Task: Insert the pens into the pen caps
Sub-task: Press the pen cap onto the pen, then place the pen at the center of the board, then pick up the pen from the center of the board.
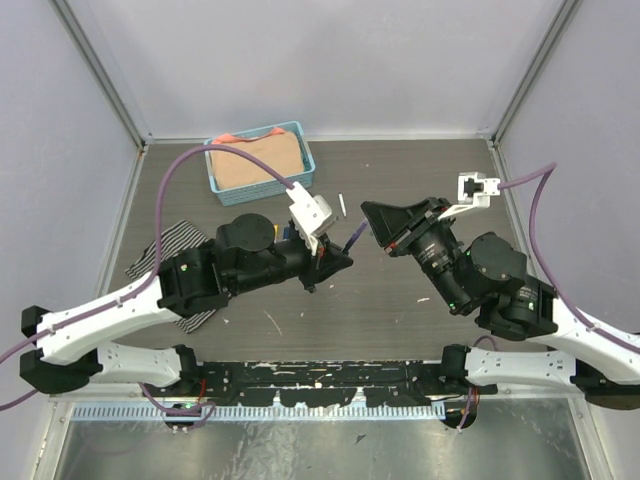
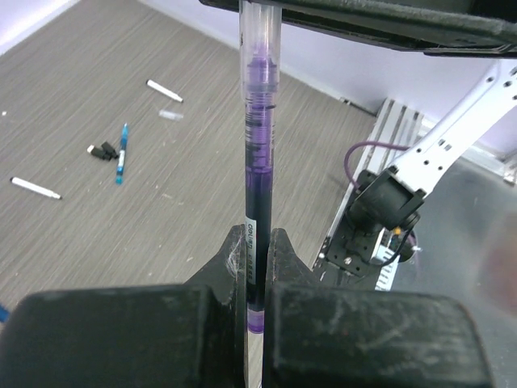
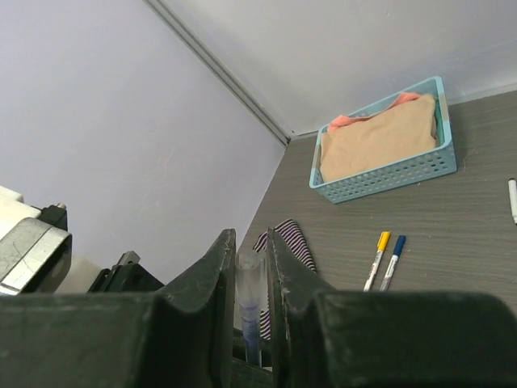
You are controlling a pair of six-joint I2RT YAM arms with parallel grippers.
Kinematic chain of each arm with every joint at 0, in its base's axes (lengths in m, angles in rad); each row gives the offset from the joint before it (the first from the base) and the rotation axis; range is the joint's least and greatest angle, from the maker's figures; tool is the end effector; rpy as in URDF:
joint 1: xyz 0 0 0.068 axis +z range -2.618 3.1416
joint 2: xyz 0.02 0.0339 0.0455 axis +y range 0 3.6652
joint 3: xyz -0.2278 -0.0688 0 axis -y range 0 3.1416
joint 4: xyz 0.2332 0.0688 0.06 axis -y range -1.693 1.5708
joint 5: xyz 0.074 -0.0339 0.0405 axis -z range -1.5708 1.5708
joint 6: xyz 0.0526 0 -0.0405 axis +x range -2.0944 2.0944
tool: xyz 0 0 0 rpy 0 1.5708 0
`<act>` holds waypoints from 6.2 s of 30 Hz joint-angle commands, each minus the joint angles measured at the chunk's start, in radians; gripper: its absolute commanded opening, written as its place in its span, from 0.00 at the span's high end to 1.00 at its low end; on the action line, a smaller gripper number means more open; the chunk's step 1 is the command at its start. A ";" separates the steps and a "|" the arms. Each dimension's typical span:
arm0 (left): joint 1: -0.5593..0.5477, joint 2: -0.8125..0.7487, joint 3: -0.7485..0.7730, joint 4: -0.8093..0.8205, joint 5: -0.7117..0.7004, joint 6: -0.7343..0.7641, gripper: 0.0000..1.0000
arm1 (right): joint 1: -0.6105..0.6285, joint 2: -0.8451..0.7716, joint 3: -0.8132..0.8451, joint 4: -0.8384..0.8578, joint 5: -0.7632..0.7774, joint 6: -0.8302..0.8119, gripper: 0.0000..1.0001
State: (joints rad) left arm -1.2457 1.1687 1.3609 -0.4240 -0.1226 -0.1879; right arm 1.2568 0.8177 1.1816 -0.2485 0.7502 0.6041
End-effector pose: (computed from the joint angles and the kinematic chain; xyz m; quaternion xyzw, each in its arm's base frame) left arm 0.0927 -0.2549 0.3976 0.3621 0.6949 -0.3707 0.4986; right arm 0.0874 0.1530 0.4317 0.0607 0.6739 0.4115 0.6105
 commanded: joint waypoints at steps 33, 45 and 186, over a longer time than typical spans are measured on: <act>0.235 0.074 -0.311 -0.038 -0.225 -0.291 1.00 | -0.844 0.203 -0.039 -0.052 -1.011 0.006 0.16; 0.338 0.411 -0.247 0.040 -0.292 -0.344 1.00 | -0.850 -0.046 -0.222 -0.197 -0.958 0.017 0.16; 0.438 -0.162 -0.273 -0.352 -0.093 -0.003 0.48 | -0.999 1.158 0.199 -0.155 -0.404 0.033 0.62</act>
State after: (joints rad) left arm -0.8112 1.0275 1.0935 -0.7753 -0.2077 -0.2081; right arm 0.2596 1.9732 1.3369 -0.4194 0.3447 0.6346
